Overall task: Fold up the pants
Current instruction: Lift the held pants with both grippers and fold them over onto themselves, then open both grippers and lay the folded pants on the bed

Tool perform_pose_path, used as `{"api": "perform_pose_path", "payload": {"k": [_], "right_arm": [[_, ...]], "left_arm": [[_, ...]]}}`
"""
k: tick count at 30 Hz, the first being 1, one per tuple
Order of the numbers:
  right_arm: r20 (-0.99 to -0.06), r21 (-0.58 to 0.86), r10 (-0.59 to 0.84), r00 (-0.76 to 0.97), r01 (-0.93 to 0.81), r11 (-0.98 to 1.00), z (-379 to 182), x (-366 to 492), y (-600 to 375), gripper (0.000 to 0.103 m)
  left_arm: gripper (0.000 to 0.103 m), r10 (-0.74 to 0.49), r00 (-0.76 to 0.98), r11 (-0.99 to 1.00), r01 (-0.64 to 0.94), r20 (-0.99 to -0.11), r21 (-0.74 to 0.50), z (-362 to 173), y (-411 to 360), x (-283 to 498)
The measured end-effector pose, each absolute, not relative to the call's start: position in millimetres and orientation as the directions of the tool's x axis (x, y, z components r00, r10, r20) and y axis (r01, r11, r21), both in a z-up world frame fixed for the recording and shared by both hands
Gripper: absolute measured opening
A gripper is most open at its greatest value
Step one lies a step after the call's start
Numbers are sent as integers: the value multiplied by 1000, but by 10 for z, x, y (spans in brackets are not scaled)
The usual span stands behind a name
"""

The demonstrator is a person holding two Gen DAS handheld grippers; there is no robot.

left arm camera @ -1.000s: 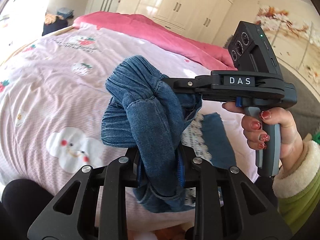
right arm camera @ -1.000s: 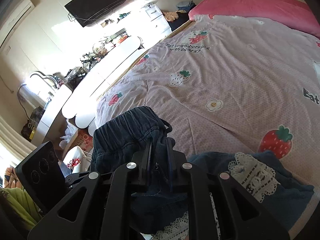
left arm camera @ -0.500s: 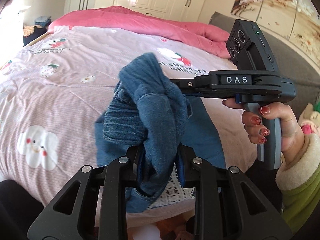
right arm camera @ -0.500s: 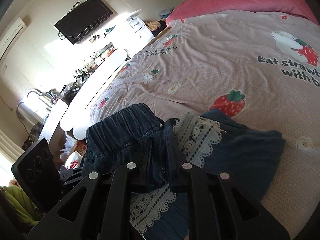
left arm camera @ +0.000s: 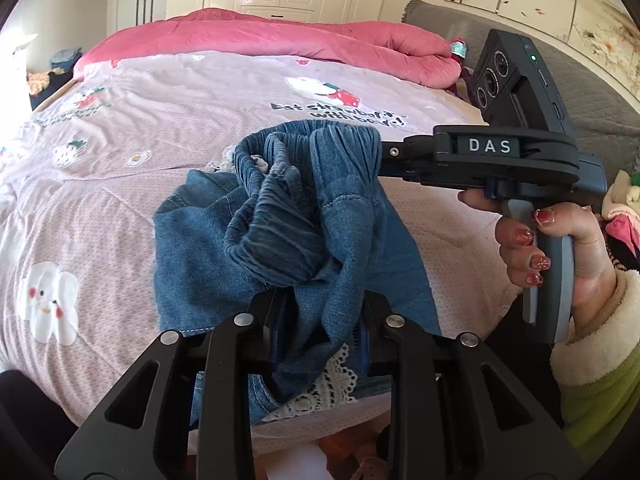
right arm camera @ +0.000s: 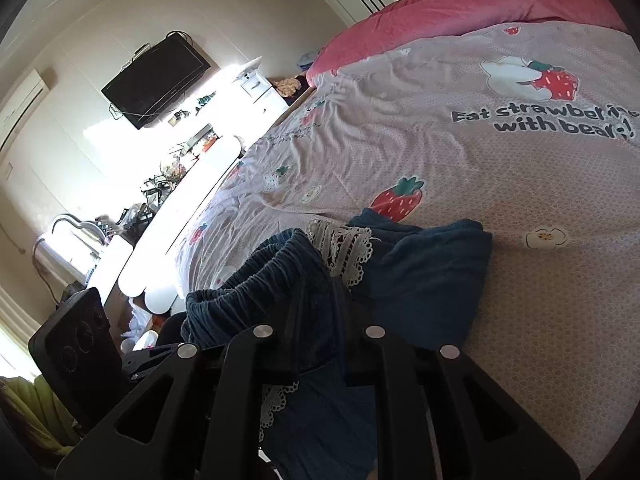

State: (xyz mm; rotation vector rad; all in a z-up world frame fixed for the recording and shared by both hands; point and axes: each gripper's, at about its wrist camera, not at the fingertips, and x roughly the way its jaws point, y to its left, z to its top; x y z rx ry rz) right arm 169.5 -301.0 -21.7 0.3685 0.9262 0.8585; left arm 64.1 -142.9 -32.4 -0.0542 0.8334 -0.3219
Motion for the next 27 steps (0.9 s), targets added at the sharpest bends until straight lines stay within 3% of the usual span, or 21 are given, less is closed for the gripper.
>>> {"api": "perform_pose_path", "payload": {"k": [4, 6, 7, 8, 11, 15, 20, 23, 27], "right_arm": [[-558, 619, 761, 332, -444, 648, -284, 1695, -3111, 13], [-559, 619, 752, 349, -427, 659, -297, 1694, -3164, 20], [-560, 615, 747, 359, -424, 665, -295, 1689, -3187, 28], [-562, 611, 743, 365, -422, 670, -297, 1685, -3208, 35], [-572, 597, 727, 381, -414, 687, -296, 1680, -3233, 39], [-601, 566, 690, 403, -395, 724, -298, 1657, -3256, 50], [-566, 564, 688, 455, -395, 725, -111, 1554, -3346, 67], [-542, 547, 699, 467, -435, 715, 57, 1450, -3322, 69], [-541, 509, 731, 417, -530, 678, 229, 1298, -3077, 72]], "left_arm": [[20, -316, 618, 945, 270, -720, -183, -334, -1486, 613], [21, -326, 615, 942, 277, -718, -189, -332, -1496, 598], [23, -331, 613, 940, 283, -717, -192, -333, -1497, 602], [28, -344, 608, 935, 295, -716, -199, -335, -1504, 592], [45, -387, 591, 916, 334, -708, -223, -335, -1537, 498], [58, -447, 572, 885, 393, -688, -248, -311, -1589, 373], [76, -526, 581, 845, 439, -621, -305, -112, -1403, 206], [83, -486, 643, 873, 396, -592, -286, 21, -1140, 173], [84, -345, 689, 939, 256, -637, -232, -11, -811, 359]]}}
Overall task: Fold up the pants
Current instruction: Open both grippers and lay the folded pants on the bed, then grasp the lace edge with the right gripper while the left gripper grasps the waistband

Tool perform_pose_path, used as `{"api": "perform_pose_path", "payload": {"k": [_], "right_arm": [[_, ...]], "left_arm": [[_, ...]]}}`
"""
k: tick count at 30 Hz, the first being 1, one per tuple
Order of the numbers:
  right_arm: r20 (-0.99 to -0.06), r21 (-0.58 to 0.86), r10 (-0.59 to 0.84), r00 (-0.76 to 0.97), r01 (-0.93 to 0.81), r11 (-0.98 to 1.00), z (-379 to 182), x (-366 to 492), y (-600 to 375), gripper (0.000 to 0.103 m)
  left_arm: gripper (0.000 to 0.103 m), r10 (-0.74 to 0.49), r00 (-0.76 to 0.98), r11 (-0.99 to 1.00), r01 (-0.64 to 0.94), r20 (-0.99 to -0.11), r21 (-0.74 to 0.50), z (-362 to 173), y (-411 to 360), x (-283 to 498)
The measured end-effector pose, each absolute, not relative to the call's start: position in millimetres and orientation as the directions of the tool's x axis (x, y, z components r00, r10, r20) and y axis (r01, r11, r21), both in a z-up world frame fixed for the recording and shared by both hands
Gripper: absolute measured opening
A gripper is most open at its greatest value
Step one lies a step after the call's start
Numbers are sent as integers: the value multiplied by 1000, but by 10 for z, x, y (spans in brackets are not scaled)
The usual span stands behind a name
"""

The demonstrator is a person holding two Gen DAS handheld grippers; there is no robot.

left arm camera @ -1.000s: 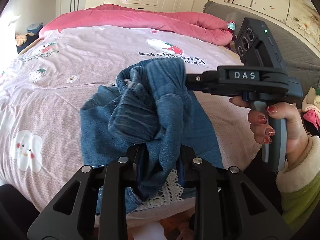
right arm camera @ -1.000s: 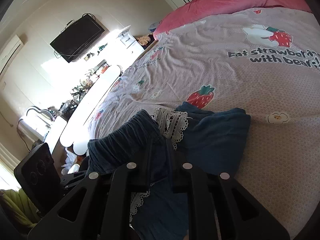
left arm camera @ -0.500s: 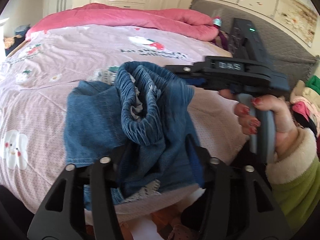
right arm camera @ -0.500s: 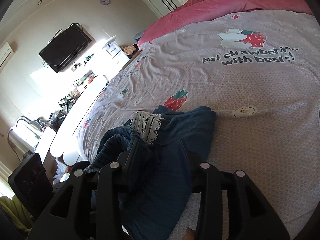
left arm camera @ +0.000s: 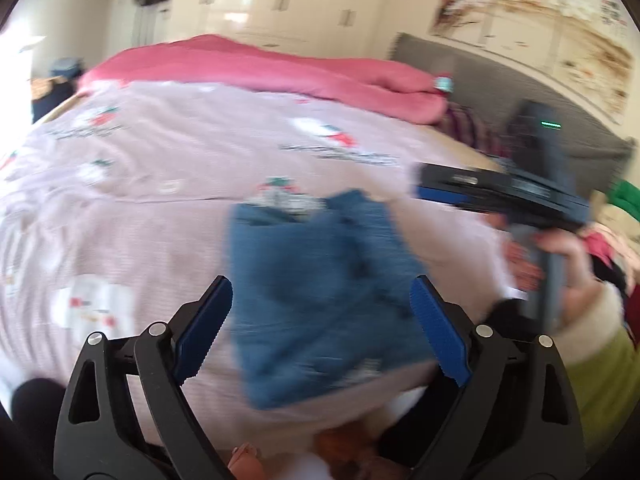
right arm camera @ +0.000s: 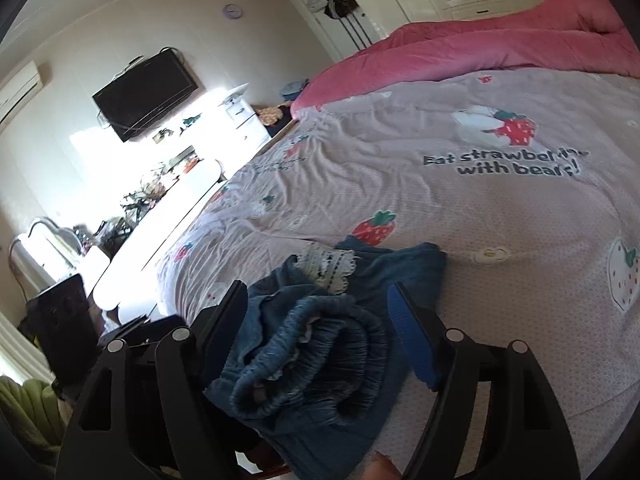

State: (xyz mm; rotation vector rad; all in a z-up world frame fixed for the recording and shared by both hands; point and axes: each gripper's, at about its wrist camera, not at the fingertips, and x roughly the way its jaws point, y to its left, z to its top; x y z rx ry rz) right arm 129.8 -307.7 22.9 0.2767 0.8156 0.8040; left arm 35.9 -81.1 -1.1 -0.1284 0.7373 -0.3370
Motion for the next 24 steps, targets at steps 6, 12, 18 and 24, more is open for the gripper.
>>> {"api": "perform_pose_path", "payload": {"k": [6, 12, 18, 24], "right_arm": [[-682, 359, 658, 318, -638, 681, 53, 1030, -2712, 67], [-811, 222, 521, 267, -683, 696, -369, 708, -2660, 40], [-802, 221, 515, 303, -651, 726, -8, 710, -2786, 61], [-741, 249, 568, 357, -640, 727, 407, 1177, -2488, 67]], "left_arm": [[84, -279, 646, 959, 154, -711, -236, -248, -549, 530], [84, -318, 642, 947, 181, -697, -265, -327, -538, 510], [84, -365, 619, 931, 248, -696, -268, -410, -721, 450], [84, -397, 598, 916, 305, -696, -260, -419, -905, 375]]}}
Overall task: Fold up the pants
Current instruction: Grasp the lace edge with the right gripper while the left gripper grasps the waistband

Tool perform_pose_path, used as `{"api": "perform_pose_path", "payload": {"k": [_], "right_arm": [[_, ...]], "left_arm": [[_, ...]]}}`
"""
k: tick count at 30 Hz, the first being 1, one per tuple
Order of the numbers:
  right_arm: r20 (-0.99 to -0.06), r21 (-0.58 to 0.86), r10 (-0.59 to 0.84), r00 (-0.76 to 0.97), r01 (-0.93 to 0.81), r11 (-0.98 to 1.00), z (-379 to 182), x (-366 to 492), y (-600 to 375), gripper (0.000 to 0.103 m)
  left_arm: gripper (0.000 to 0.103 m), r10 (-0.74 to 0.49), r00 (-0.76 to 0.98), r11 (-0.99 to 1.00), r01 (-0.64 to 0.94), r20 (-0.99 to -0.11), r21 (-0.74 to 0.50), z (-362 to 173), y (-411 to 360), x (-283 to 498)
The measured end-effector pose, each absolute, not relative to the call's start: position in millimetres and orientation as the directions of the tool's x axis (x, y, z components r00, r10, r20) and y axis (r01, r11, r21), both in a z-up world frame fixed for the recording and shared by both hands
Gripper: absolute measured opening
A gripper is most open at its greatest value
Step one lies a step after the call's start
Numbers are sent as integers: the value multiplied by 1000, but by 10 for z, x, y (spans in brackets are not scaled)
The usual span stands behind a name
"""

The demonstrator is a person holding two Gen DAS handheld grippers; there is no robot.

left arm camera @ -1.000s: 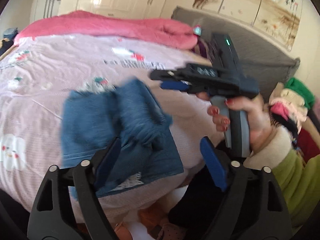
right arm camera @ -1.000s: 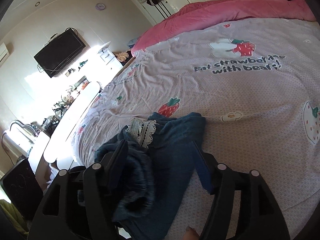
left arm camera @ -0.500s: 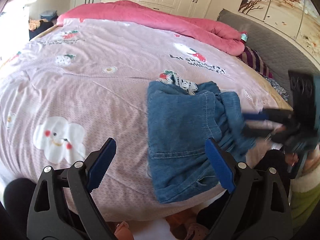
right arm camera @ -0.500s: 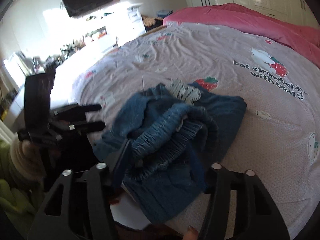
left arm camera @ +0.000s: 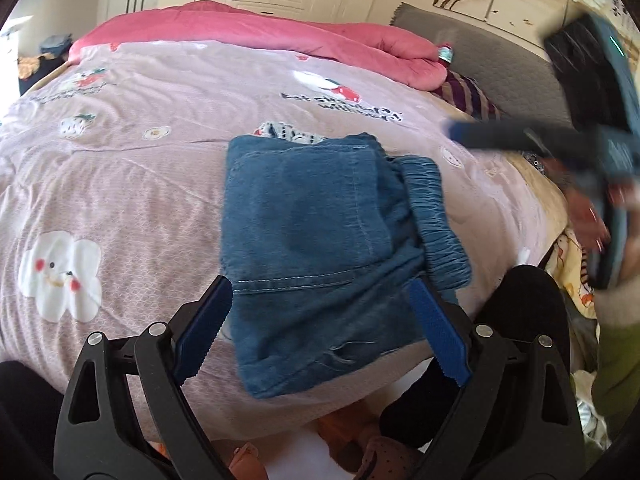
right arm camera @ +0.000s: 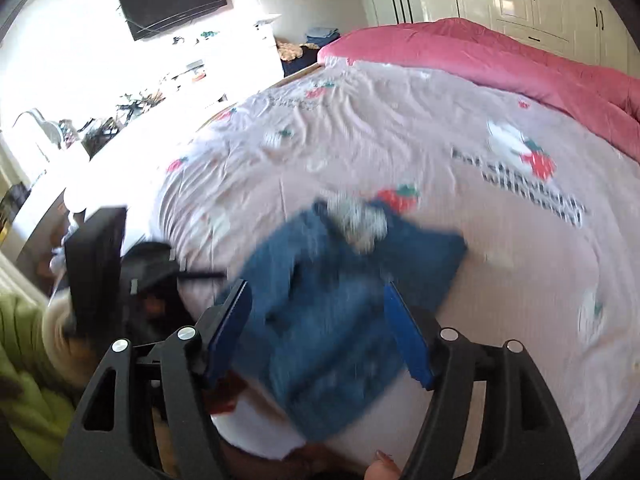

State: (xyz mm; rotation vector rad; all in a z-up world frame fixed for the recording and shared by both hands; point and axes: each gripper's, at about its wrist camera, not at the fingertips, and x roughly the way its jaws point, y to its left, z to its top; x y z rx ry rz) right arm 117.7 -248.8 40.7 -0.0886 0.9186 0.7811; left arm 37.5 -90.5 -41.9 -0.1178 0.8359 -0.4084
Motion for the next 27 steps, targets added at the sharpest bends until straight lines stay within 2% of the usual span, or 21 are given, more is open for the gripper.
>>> {"api": "perform_pose_path", "payload": {"k": [7, 17, 18, 19, 20, 21, 22, 23, 24, 26, 27], "right_arm": [[-827, 310, 506, 244, -553, 774, 46, 1930, -2100, 66], [-850, 355, 500, 163, -524, 774, -199, 2019, -1947, 64], [-856, 348, 492, 160, -524, 777, -224, 2018, -1931, 60], [-861, 335, 480, 167, -525, 783, -243, 2020, -1918, 40], [-864, 322, 473, 173, -531, 784, -252, 2015, -1908, 28], [-864, 310, 470, 182, -542, 781, -252, 2003, -1899, 26], [-863, 301, 468, 191, -551, 778, -239, 1989, -1893, 20], [-860, 293, 469, 201, -558, 776, -224, 1973, -1894, 9], [-853, 296, 478, 208, -561, 773, -205, 1968, -1901, 2], [-852, 261, 463, 246, -566, 782, -166, 1975, -1902, 2], [-852, 239, 454, 262, -577, 781, -149, 1976, -1892, 2]], "left_arm": [[84, -381, 622, 924, 279, -684, -260, -320, -840, 327], [84, -392, 623, 920, 292, -678, -264, -279, -850, 308], [84, -394, 621, 918, 296, -677, -263, -276, -857, 303], [84, -396, 620, 917, 299, -677, -262, -273, -865, 298], [84, -398, 619, 917, 302, -677, -262, -270, -872, 295], [83, -403, 616, 914, 307, -677, -265, -269, -881, 292], [82, -407, 612, 912, 310, -678, -267, -269, -886, 292], [76, -409, 611, 911, 311, -678, -269, -268, -891, 293], [72, -410, 610, 911, 313, -678, -269, -267, -898, 292], [60, -416, 604, 908, 319, -680, -272, -275, -913, 298], [57, -423, 596, 905, 323, -683, -278, -290, -925, 306]]}}
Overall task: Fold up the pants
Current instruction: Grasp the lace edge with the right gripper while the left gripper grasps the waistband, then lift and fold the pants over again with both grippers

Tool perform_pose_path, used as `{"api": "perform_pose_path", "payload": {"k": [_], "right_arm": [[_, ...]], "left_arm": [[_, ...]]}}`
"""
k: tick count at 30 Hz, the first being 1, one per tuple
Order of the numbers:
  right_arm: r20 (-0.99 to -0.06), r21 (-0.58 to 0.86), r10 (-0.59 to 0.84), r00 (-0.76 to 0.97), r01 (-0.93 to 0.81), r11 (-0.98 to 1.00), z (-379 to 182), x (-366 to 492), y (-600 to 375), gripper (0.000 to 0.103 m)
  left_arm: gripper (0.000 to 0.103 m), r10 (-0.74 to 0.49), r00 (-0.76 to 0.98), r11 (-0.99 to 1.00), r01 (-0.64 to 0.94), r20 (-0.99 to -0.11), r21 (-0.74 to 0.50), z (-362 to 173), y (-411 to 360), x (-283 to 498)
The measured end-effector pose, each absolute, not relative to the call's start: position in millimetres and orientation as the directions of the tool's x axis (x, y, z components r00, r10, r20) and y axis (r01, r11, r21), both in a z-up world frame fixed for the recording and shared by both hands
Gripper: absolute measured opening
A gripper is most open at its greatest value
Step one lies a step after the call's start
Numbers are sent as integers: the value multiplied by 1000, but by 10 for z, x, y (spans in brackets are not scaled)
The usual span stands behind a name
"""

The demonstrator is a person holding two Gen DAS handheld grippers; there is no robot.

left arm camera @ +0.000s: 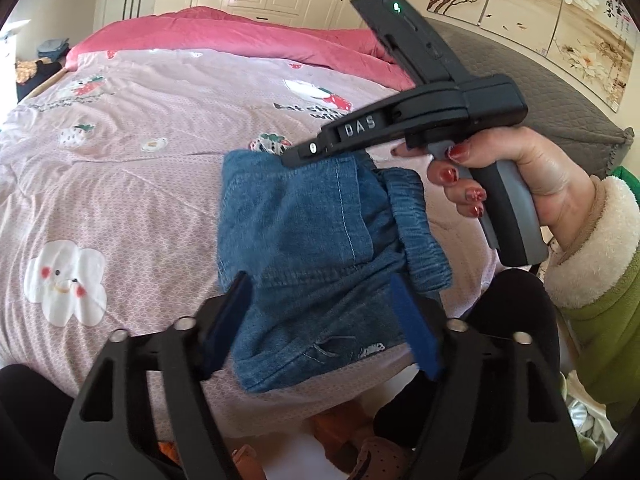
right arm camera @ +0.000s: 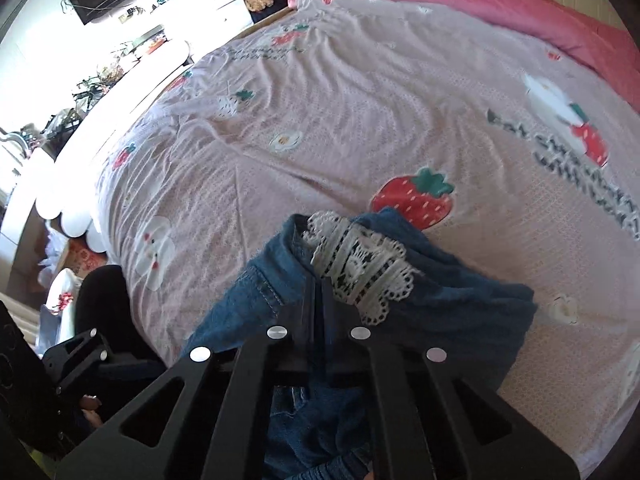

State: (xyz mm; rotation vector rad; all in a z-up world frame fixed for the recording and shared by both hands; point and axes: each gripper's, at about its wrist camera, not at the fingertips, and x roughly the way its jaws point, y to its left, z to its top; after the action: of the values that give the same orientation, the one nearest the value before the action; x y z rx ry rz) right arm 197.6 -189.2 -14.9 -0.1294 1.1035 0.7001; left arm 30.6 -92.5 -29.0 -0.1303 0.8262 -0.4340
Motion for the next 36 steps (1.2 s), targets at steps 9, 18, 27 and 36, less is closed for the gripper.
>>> {"api": "perform_pose_path", "payload": {"k": [9, 18, 27, 36], "right_arm": [[-874, 171, 385, 298, -552, 816, -308, 2118, -1925, 0], [-814, 272, 496, 304, -555, 786, 2, 1976, -2049, 35], [-887, 144, 361, 288, -570, 809, -395, 1956, -1905, 35], [-839, 228, 441, 318, -530, 817, -258, 1925, -2103, 42]], "left_arm": [[26, -439, 567, 895, 342, -697, -286, -348, -971, 311], [25, -442, 577, 894, 346, -687, -284, -306, -960, 275], [3, -474, 531, 864, 433, -703, -255, -320, -1163, 125], [0, -506, 428, 829, 483, -749, -283, -534, -1369, 86]]}}
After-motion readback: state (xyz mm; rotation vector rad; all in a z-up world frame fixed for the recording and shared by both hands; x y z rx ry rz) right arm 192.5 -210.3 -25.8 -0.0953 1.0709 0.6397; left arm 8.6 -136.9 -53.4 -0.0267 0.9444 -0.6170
